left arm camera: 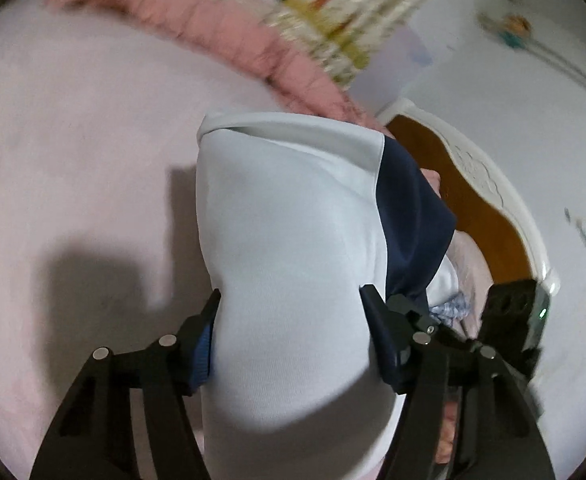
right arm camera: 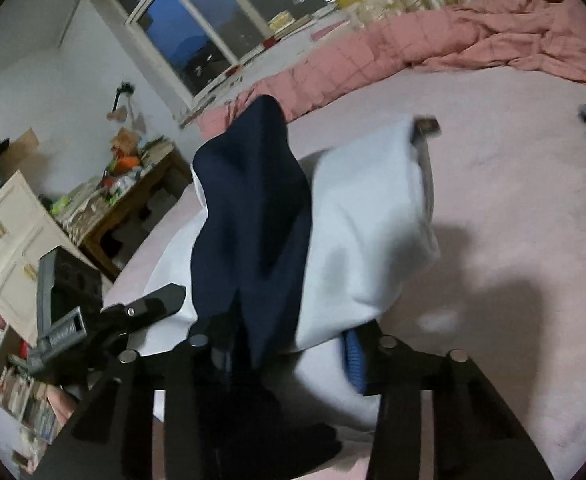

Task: Fold large clothes
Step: 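Carry the folded jacket with both tools toward the folded plaid shirt, then lower the jacket onto the plaid shirt and open both tools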

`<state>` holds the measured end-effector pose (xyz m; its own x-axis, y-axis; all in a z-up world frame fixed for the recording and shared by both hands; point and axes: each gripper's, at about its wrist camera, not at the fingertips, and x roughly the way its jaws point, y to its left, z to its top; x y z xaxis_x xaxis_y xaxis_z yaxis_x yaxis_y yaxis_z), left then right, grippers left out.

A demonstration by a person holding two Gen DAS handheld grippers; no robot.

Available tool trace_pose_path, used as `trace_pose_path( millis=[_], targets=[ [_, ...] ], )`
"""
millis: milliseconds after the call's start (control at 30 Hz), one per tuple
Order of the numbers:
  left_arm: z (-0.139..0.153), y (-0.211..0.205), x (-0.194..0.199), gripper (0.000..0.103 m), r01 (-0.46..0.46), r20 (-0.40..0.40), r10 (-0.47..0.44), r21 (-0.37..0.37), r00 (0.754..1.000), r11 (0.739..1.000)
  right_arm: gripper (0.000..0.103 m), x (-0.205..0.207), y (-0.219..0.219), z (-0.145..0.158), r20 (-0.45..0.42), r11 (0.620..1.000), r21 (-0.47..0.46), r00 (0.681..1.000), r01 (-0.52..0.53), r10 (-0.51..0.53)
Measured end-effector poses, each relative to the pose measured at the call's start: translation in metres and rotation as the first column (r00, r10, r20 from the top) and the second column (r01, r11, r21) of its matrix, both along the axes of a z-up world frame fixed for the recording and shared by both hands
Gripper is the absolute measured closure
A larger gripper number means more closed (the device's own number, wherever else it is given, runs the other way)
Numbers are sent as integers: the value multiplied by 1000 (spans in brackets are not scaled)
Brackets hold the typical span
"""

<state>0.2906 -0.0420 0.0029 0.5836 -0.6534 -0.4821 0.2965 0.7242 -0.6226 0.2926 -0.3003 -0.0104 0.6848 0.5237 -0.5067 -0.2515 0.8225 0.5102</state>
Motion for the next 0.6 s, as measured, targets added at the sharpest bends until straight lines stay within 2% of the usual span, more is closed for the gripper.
trace_pose_path(
  millis=[100, 167, 300, 367, 500, 567, 600],
  targets=[
    [31, -28, 0, 39, 57, 93, -54, -32, 994, 998, 62, -18, -17, 34, 86, 996, -51, 994, 70, -65],
    [55, -53, 6, 39, 117, 131, -107, -72, 986, 991, 62, -32, -36, 57, 141, 993, -52, 985, 108, -100],
    [96, -120, 8, 39, 238, 233, -212, -90, 949, 967, 62, -62, -93, 103, 236, 973, -70, 951, 221, -199],
    [107, -160, 18, 39, 305, 249, -262, -153, 932, 940, 62, -75, -122, 126, 278, 950, -95, 924, 297, -261],
    [110, -243, 46, 39, 424, 256, -357, -295, 899, 856, 62, -94, -183, 167, 340, 871, -165, 856, 462, -390],
    [104, -282, 63, 38, 458, 250, -391, -332, 886, 825, 62, -96, -210, 177, 346, 827, -185, 823, 531, -451],
    [97, -301, 72, 38, 467, 239, -405, -338, 882, 817, 61, -92, -222, 180, 337, 800, -207, 809, 563, -482]
  ],
)
